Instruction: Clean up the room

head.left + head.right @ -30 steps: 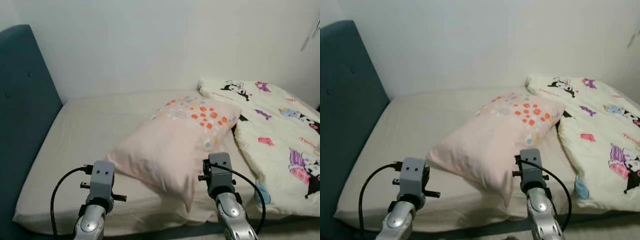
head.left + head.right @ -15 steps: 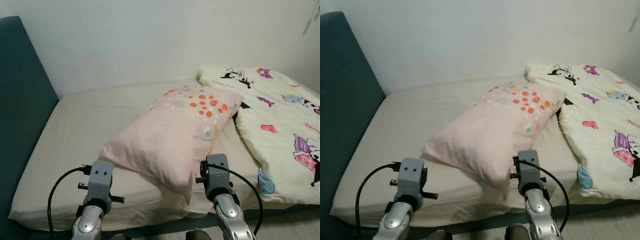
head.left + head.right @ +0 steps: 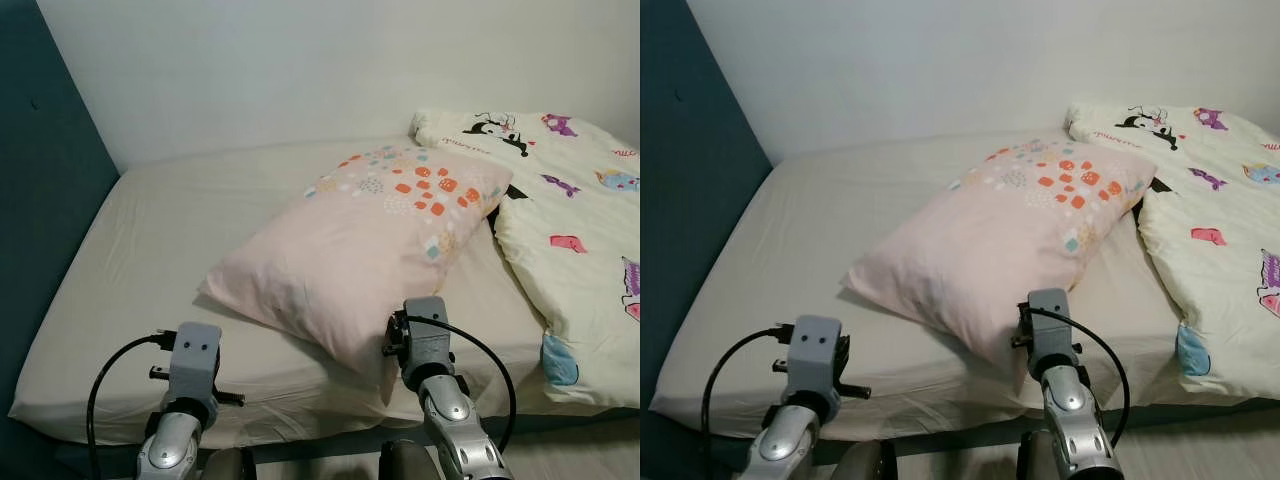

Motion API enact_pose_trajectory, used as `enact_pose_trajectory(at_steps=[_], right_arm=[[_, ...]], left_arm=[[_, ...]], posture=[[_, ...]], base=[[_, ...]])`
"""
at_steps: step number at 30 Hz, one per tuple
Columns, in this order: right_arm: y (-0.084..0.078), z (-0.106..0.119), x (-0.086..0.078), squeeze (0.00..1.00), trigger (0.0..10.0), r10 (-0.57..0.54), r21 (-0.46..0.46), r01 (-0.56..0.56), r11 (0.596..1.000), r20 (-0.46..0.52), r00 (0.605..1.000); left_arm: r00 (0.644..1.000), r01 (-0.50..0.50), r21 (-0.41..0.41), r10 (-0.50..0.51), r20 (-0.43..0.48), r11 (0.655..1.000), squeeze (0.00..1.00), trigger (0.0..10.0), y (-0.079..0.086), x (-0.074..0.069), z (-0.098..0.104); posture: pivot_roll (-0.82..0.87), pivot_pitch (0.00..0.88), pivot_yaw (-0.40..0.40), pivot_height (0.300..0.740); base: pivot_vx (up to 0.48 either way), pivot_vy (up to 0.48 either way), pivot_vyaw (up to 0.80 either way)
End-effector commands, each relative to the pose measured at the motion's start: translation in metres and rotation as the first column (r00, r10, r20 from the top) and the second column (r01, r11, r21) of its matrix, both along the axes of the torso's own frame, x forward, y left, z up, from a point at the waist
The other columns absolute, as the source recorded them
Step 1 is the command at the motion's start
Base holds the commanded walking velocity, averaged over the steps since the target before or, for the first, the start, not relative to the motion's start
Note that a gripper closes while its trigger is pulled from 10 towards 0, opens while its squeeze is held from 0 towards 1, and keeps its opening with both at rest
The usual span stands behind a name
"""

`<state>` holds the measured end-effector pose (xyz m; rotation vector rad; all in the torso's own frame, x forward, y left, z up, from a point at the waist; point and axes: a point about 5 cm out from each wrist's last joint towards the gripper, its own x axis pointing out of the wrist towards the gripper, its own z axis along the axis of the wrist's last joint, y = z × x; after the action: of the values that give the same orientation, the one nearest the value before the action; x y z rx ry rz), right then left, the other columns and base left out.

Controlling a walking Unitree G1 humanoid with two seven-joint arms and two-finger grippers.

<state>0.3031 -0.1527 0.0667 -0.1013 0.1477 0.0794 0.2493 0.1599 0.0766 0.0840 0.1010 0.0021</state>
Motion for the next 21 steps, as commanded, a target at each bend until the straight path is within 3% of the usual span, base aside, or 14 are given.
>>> enact_pose_trajectory(at_steps=[1, 4, 8, 14, 21], right_arm=[[0.004, 0.002, 0.000, 1.00, 10.0, 0.021, 0.047, -0.021, 0.999, 0.010, 1.000], [0.006, 0.004, -0.001, 1.00, 10.0, 0.042, 0.070, -0.043, 0.997, 0.019, 0.999], [0.010, 0.004, -0.005, 1.00, 10.0, 0.051, 0.170, -0.051, 0.984, 0.002, 0.999], [0.013, -0.001, -0.012, 1.00, 10.0, -0.020, 0.353, 0.045, 0.935, -0.075, 0.997], [0.009, -0.008, -0.015, 1.00, 10.0, -0.050, 0.373, 0.093, 0.923, -0.122, 0.991]], left_arm=[[1.000, 0.000, -0.019, 0.001, 0.019, 1.000, 0.00, 10.0, 0.004, -0.002, 0.003], [1.000, 0.007, -0.041, -0.006, 0.029, 0.999, 0.00, 10.0, 0.003, -0.002, 0.005], [0.999, 0.027, -0.063, -0.025, 0.037, 0.998, 0.00, 10.0, -0.001, -0.001, 0.006], [0.998, 0.051, -0.093, -0.046, 0.046, 0.994, 0.00, 10.0, -0.004, -0.002, 0.007], [0.995, 0.093, -0.114, -0.086, 0.058, 0.989, 0.00, 10.0, -0.008, -0.003, 0.009]], posture=[[0.06, 0.159, 0.004, 0.599], [0.05, 0.158, 0.002, 0.599], [0.04, 0.157, -0.001, 0.599], [0.03, 0.152, -0.004, 0.599], [0.03, 0.143, -0.003, 0.599]], base=[[0.000, 0.000, 0.00], [0.000, 0.000, 0.00], [0.000, 0.000, 0.00], [0.000, 0.000, 0.00], [0.000, 0.000, 0.00]])
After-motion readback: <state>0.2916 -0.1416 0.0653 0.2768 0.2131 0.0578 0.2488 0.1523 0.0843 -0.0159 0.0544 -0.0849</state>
